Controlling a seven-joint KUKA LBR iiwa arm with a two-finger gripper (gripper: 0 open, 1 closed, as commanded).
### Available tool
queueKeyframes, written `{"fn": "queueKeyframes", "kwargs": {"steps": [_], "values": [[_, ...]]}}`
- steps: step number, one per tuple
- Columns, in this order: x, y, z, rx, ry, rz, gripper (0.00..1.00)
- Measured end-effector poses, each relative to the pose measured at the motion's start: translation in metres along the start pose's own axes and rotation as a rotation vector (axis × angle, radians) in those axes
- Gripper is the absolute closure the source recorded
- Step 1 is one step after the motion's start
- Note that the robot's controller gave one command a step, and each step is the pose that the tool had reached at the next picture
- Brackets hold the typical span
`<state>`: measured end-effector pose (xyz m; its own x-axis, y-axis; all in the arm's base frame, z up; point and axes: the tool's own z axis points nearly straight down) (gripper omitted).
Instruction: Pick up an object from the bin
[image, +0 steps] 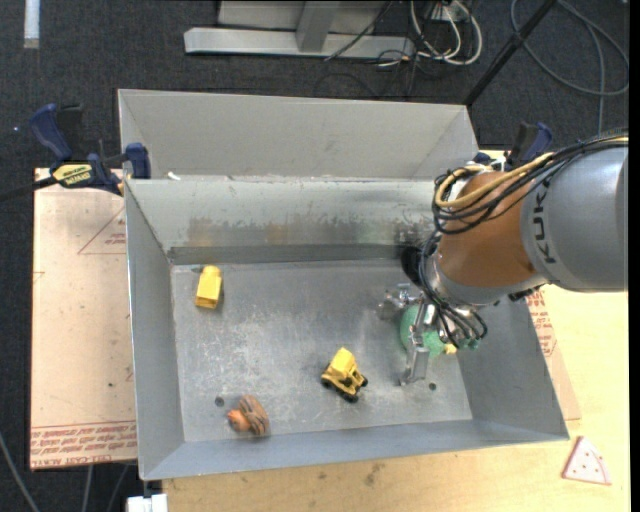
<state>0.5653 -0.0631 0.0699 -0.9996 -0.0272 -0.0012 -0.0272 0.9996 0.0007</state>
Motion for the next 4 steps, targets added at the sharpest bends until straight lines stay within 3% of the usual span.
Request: {"fn": "queueKeyframes", "kwargs": {"steps": [1,2,3,4], "values": [[0.0,0.0,0.0,0.0,0.0,0.0,0.0],[0.01,0.016,0.0,0.002,-0.002,0.065,0.0],[0.014,0.047,0.0,-0.002,0.001,0.114,0.0],[0.031,0.074,0.0,0.001,0.0,0.067,0.0]]}}
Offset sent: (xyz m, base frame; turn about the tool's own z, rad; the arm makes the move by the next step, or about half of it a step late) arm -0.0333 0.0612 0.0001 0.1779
